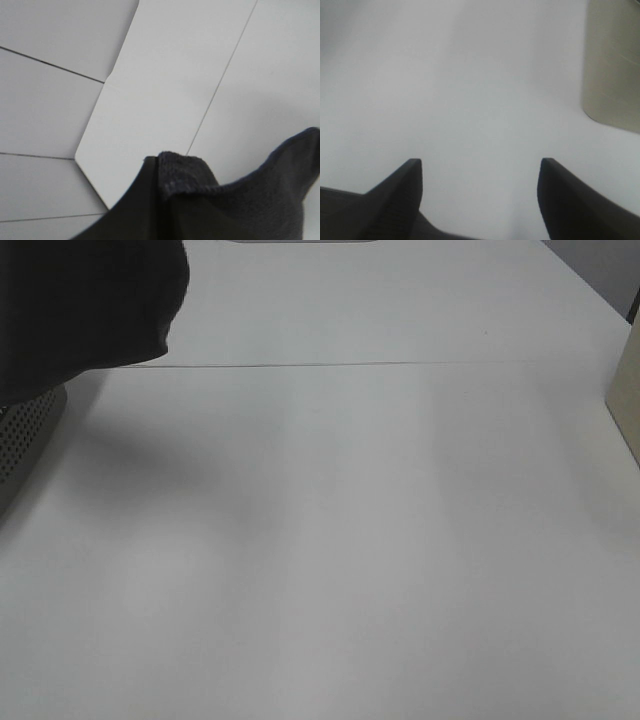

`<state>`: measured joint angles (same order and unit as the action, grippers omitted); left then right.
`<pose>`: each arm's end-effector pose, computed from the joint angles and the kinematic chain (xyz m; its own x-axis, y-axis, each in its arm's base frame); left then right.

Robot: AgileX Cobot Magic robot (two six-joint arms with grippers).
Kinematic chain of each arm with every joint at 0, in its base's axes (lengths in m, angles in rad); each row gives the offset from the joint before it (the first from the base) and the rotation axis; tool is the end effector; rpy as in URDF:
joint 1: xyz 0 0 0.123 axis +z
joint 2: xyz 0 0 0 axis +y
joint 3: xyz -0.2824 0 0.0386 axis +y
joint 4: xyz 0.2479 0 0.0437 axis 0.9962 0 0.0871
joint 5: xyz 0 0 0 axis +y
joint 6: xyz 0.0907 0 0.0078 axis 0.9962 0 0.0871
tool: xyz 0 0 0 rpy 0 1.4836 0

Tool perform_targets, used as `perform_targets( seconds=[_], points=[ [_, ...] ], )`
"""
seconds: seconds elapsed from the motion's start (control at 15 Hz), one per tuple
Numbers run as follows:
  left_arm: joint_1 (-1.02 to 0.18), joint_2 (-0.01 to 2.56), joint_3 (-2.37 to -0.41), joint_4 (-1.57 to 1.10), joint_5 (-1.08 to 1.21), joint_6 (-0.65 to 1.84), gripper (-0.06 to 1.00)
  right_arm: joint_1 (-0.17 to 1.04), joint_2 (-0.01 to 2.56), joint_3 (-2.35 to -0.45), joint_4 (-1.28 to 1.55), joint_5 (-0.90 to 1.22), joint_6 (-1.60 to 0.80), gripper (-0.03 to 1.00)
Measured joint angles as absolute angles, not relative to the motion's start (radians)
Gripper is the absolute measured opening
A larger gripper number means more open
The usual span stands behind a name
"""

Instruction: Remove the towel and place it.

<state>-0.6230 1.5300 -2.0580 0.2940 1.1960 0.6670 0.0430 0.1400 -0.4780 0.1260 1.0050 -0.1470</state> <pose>0.2524 -0.1511 0.5223 -0.0458 0.8646 -0.5004 0.5740 0.4327 0.6952 0.0205 0.0106 0.2746 -0.5322 -0.1016 -0.8405 -0.1743 0.9847 -0.0087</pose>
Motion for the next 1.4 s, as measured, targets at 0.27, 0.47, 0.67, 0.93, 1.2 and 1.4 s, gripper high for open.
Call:
perform_targets(
  seconds=[0.27, 0.47, 0.67, 0.93, 1.2, 1.4],
  points=[
    [-0.696, 1.578, -2.058, 0.329, 1.202, 0.624, 0.00, 0.043, 0.419, -0.487, 0.681, 0.690, -0.591, 0.65],
    [-0.770, 1.591, -2.058, 0.269, 1.169, 0.622, 0.00, 0.043, 0.739, -0.487, 1.310, 0.735, -1.256, 0.65],
    [-0.787, 1.611, -2.058, 0.122, 1.056, 0.620, 0.00, 0.043, 1.000, -0.488, 1.675, 0.908, -1.651, 0.65],
    [-0.790, 1.644, -2.058, -0.032, 0.978, 0.618, 0.00, 0.043, 1.210, -0.488, 1.729, 0.984, -1.772, 0.66],
    [-0.790, 1.673, -2.058, -0.093, 0.938, 0.618, 0.00, 0.144, 1.317, -0.568, 1.736, 0.930, -1.772, 0.74],
    [-0.790, 1.680, -2.058, -0.101, 0.927, 0.618, 0.00, 0.221, 1.369, -0.629, 1.736, 0.833, -1.760, 0.75]
  ],
)
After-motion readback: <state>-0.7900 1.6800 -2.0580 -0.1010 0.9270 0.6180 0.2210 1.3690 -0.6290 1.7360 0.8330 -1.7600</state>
